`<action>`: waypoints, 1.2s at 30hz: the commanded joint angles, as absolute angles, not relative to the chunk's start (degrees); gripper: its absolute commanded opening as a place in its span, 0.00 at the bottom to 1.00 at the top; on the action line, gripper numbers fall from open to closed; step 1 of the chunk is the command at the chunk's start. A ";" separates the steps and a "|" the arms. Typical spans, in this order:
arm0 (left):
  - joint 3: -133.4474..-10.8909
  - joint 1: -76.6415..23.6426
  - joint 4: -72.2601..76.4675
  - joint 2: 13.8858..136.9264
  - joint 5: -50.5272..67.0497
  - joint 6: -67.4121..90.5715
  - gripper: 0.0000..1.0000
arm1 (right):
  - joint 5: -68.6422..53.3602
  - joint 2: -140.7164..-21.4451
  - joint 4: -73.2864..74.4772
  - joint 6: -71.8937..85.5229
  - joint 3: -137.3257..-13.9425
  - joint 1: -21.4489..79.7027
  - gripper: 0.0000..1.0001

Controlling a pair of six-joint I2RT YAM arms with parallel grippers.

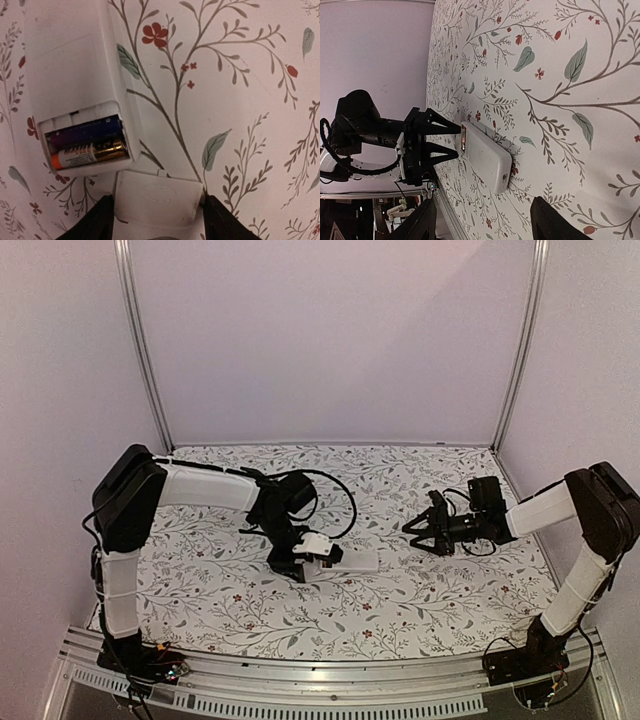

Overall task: Load the batteries into the remote control
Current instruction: Pick up the battery cover from the center of the board, then move the remote control without the battery cover to the center of the board.

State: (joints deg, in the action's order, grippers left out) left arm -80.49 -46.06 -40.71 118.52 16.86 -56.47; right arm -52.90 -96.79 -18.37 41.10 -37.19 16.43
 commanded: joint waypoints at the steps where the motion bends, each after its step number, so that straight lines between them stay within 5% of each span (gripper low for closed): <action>1: -78.06 -46.97 -42.59 116.97 14.19 -55.00 0.56 | -53.42 -98.84 -15.88 39.99 -39.18 16.28 0.64; 9: -75.07 -46.53 -39.44 113.06 14.15 -47.04 0.43 | -48.55 -101.73 -1.69 32.06 -45.64 20.81 0.63; 22: -67.38 -45.00 -24.96 101.39 10.20 -32.40 0.41 | -40.03 -109.66 12.53 24.20 -57.26 29.79 0.61; 36: -64.48 -45.42 -23.79 101.84 9.46 -26.27 0.40 | -43.10 -118.58 14.19 18.09 -65.67 33.99 0.48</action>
